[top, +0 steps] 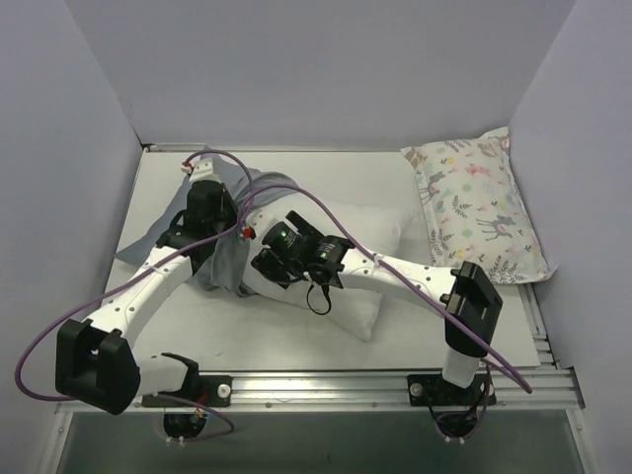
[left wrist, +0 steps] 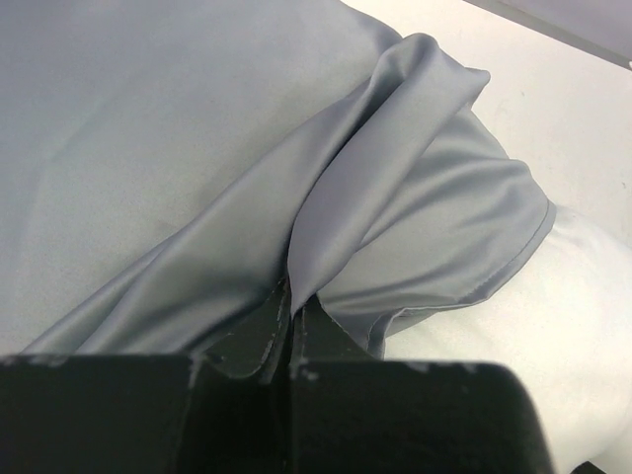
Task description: Remove the pillowcase from the pillow
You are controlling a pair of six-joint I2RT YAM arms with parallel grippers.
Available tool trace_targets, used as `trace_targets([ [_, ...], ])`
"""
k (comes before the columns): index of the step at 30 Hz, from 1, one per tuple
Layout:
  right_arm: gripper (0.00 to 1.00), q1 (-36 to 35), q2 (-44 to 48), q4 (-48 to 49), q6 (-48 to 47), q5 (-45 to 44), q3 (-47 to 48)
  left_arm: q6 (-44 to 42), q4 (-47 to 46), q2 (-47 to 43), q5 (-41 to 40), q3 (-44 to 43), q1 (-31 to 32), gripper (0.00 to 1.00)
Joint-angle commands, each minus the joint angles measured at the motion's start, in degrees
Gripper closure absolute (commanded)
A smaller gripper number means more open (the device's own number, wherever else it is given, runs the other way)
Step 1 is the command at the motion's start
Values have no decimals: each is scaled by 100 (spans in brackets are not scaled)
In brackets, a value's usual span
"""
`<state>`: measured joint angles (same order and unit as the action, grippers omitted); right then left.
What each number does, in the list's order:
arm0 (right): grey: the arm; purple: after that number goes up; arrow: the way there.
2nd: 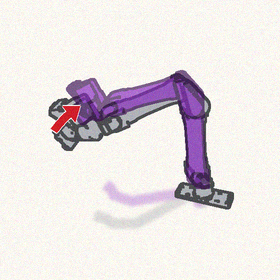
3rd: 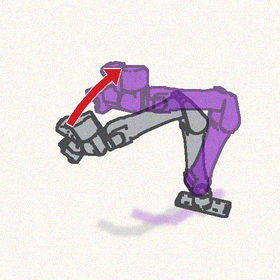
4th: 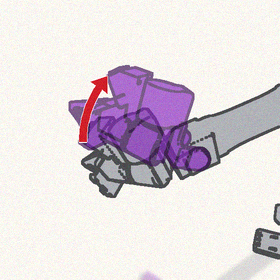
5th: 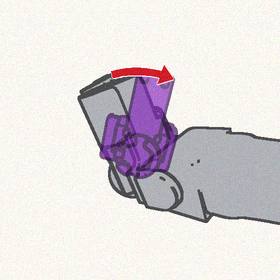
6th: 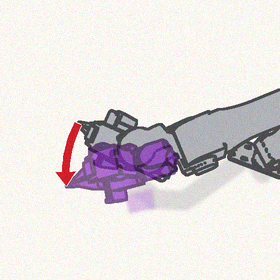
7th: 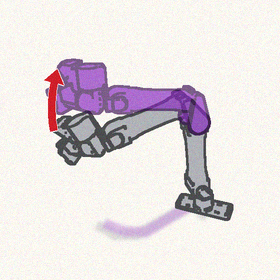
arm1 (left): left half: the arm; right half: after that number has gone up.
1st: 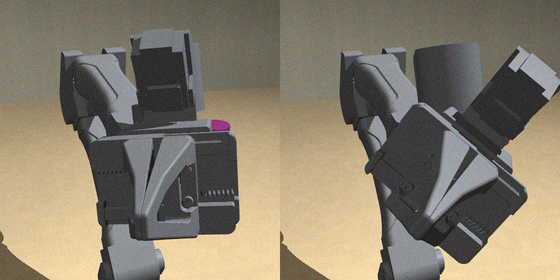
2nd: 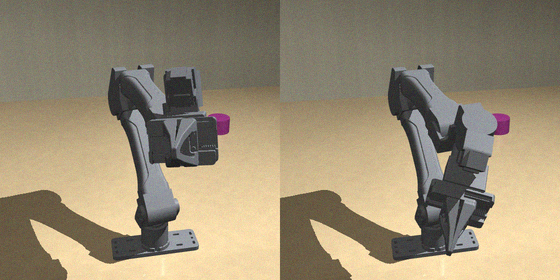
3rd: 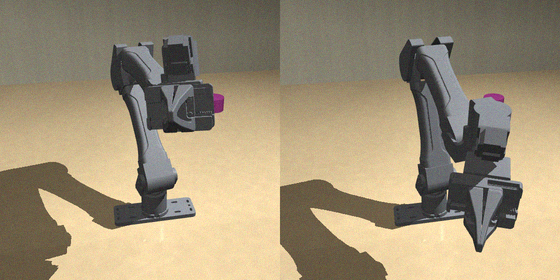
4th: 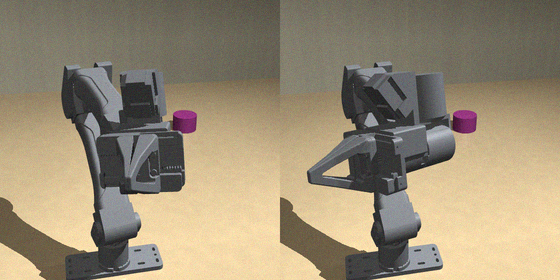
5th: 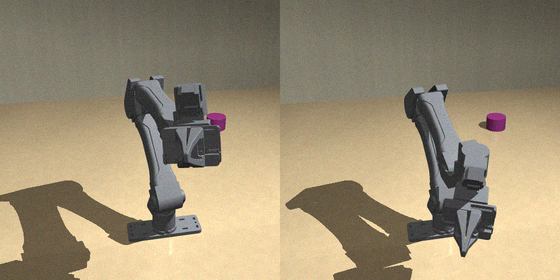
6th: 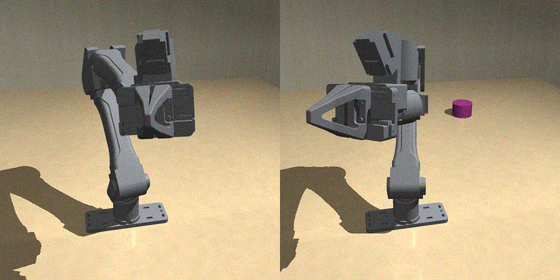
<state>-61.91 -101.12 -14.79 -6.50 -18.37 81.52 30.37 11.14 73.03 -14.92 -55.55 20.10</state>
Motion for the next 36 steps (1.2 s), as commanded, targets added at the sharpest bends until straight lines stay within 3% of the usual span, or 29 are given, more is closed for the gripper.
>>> trace_targets([
  [1,1,56,-371,222,-97,53,-57,-84,82,-8,59,-325,-41,100],
  [2,17,74,-486,204,68,-25,48,-84,82,-9,59,-342,-50,100],
  [4,83,240,-741,-181,324,-298,276,-101,90,-8,59,-386,-85,100],
  [5,100,302,-751,-287,499,-412,329,-110,125,-17,59,-404,-120,100],
  [9,100,627,-164,-796,1263,-729,93,-137,178,-79,164,-466,-523,100],
  [13,100,1066,1081,-1394,1827,-956,-74,-75,196,-149,375,-518,-1339,100],
  [19,100,1497,2288,-2124,2197,-1301,276,-101,495,-105,-134,-799,-1860,100],
  [23,100,1621,2264,-2274,2153,-994,732,47,653,-105,-494,-817,-2281,100],
  [26,100,1603,2114,-2406,2144,-643,1267,66,635,-88,-205,-808,-2493,100],
  [27,100,1577,2044,-2441,2153,-572,1427,-21,722,-62,309,-1000,-2511,100],
  [28,100,1577,1992,-2476,2162,-449,1576,-92,767,-70,697,-1080,-2502,95],
  [29,100,1594,1930,-2503,2162,-291,1874,-145,741,-166,1014,-1116,-2432,82],
  [30,100,1612,1773,-2520,2162,23,2025,-224,767,-280,1174,-1151,-2162,45],
  [31,100,1621,1676,-2564,2162,174,2191,-303,819,-438,1071,-1134,-1855,32],
  [33,100,1656,1465,-2608,2258,682,2473,-531,881,-991,572,-1107,-1014,13],
  [35,100,1717,1333,-2608,2372,1010,2614,-498,1153,-1438,17,-1029,-588,11],
  [36,100,1726,1175,-2600,2425,1211,2789,-410,1276,-1589,-89,-958,-186,3],
])
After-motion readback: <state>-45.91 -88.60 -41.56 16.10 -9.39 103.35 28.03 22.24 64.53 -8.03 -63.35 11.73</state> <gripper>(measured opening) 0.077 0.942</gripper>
